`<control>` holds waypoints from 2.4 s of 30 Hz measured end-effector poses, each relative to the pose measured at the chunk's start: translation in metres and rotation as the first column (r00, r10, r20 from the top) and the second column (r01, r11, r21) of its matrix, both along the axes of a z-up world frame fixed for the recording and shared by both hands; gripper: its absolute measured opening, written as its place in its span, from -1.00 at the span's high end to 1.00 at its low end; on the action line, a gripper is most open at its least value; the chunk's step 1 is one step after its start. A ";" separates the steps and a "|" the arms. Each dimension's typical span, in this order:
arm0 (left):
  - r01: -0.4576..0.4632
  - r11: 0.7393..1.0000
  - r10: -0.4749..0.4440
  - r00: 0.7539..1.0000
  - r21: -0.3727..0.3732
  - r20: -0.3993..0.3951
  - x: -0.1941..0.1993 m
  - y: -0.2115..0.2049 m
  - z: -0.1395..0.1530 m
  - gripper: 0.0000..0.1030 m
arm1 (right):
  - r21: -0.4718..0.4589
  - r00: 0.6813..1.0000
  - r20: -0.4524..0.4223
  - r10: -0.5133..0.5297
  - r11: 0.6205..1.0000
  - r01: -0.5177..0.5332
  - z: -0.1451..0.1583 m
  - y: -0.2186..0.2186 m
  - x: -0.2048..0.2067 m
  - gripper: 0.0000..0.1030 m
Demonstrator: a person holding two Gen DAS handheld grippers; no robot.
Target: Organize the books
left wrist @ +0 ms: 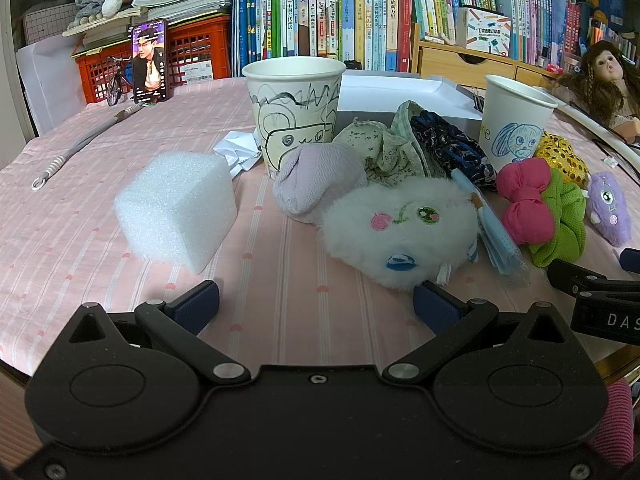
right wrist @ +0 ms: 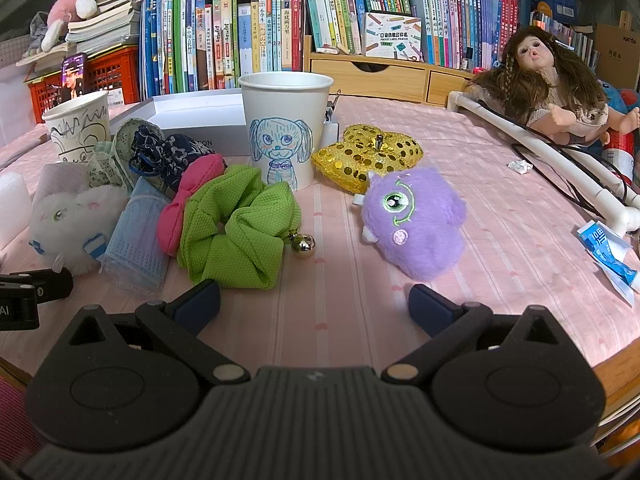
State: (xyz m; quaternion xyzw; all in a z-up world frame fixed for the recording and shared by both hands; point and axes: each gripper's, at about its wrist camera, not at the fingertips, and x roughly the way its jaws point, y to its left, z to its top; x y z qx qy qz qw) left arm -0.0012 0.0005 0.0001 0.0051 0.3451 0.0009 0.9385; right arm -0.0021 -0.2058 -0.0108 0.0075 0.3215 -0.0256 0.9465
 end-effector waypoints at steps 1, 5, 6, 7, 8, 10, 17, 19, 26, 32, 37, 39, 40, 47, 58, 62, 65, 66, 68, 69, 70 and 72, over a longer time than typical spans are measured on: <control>0.000 1.000 0.000 1.000 0.000 0.000 0.000 0.000 0.000 -1.00 | 0.000 1.000 0.000 0.000 1.000 0.000 0.000 0.000 0.000 -1.00; 0.000 1.000 0.000 1.000 0.000 -0.001 0.000 0.000 0.000 -1.00 | 0.000 1.000 0.000 0.000 1.000 0.000 0.000 0.000 0.000 -1.00; 0.000 1.000 0.000 1.000 0.000 -0.001 0.000 0.000 0.000 -1.00 | 0.000 1.000 0.000 0.000 1.000 0.000 0.000 0.000 0.000 -1.00; 0.000 1.000 0.000 1.000 0.000 -0.001 0.000 0.000 0.000 -1.00 | 0.000 1.000 0.000 0.000 1.000 0.000 0.000 0.000 0.000 -1.00; 0.000 1.000 0.000 1.000 0.000 -0.001 0.000 0.000 0.000 -1.00 | 0.000 1.000 0.000 0.000 1.000 0.000 0.000 0.000 0.000 -1.00; 0.000 1.000 0.000 1.000 0.000 -0.001 0.000 0.000 0.000 -1.00 | 0.000 1.000 0.000 0.000 1.000 0.000 0.000 0.000 0.000 -1.00; 0.000 1.000 0.000 1.000 0.001 -0.001 0.000 0.000 0.000 -1.00 | 0.000 1.000 0.000 0.000 1.000 0.000 0.000 0.000 0.000 -1.00; 0.000 1.000 0.000 1.000 0.001 -0.002 0.000 0.000 0.000 -1.00 | 0.000 1.000 0.000 0.000 1.000 0.000 0.000 0.000 0.000 -1.00; 0.000 1.000 0.000 1.000 0.000 -0.001 0.000 0.000 0.000 -1.00 | 0.000 1.000 0.000 0.000 1.000 0.000 0.000 0.000 -0.001 -1.00; 0.008 1.000 -0.008 1.000 -0.002 0.003 -0.001 0.004 -0.002 -1.00 | 0.001 1.000 0.011 -0.001 1.000 0.001 -0.001 0.000 -0.001 -1.00; 0.012 1.000 -0.012 1.000 -0.004 0.006 -0.001 0.005 -0.003 -1.00 | 0.001 0.999 0.032 -0.001 1.000 0.001 -0.003 0.000 -0.005 -1.00; 0.015 1.000 -0.015 1.000 -0.005 0.016 -0.001 0.006 -0.004 -1.00 | -0.001 0.999 0.053 0.004 1.000 -0.004 -0.006 0.000 -0.008 -1.00; 0.015 1.000 -0.014 1.000 -0.005 0.018 -0.001 0.006 -0.003 -1.00 | 0.001 0.998 0.059 0.008 1.000 -0.008 -0.006 -0.001 -0.009 -1.00; 0.012 1.000 -0.012 0.999 -0.006 0.043 -0.001 0.007 -0.004 -1.00 | 0.001 0.994 0.106 0.023 1.000 -0.023 -0.010 -0.003 -0.014 -1.00; 0.108 0.988 -0.095 0.989 -0.113 0.111 -0.013 0.012 0.018 -0.63 | 0.103 0.965 0.227 0.132 0.982 -0.158 0.006 -0.013 -0.025 -0.88; 0.141 0.982 -0.123 0.982 -0.124 0.142 -0.013 0.008 0.024 -0.36 | 0.082 0.954 0.242 0.176 0.976 -0.201 0.011 -0.004 -0.019 -0.72; 0.166 0.975 -0.144 0.979 -0.150 0.145 -0.011 0.004 0.024 -0.30 | 0.070 0.953 0.237 0.187 0.975 -0.209 0.012 0.004 -0.009 -0.57; 0.169 0.974 -0.146 0.978 -0.153 0.147 -0.010 0.003 0.023 -0.29 | 0.083 0.955 0.238 0.180 0.975 -0.204 0.013 0.005 -0.004 -0.53; 0.167 0.975 -0.145 0.978 -0.147 0.150 -0.007 -0.001 0.021 -0.23 | 0.106 0.958 0.237 0.160 0.976 -0.190 0.013 0.006 0.000 -0.31; 0.166 0.976 -0.145 0.978 -0.143 0.149 -0.005 -0.003 0.019 -0.24 | 0.114 0.959 0.239 0.149 0.977 -0.180 0.013 0.006 0.001 -0.24; 0.164 0.977 -0.142 0.978 -0.137 0.155 -0.004 -0.004 0.018 -0.24 | 0.118 0.960 0.242 0.139 0.978 -0.172 0.014 0.006 0.002 -0.13; 0.164 0.978 -0.142 0.975 -0.129 0.168 -0.003 -0.006 0.018 -0.23 | 0.121 0.963 0.246 0.112 0.982 -0.145 0.015 0.005 0.000 0.05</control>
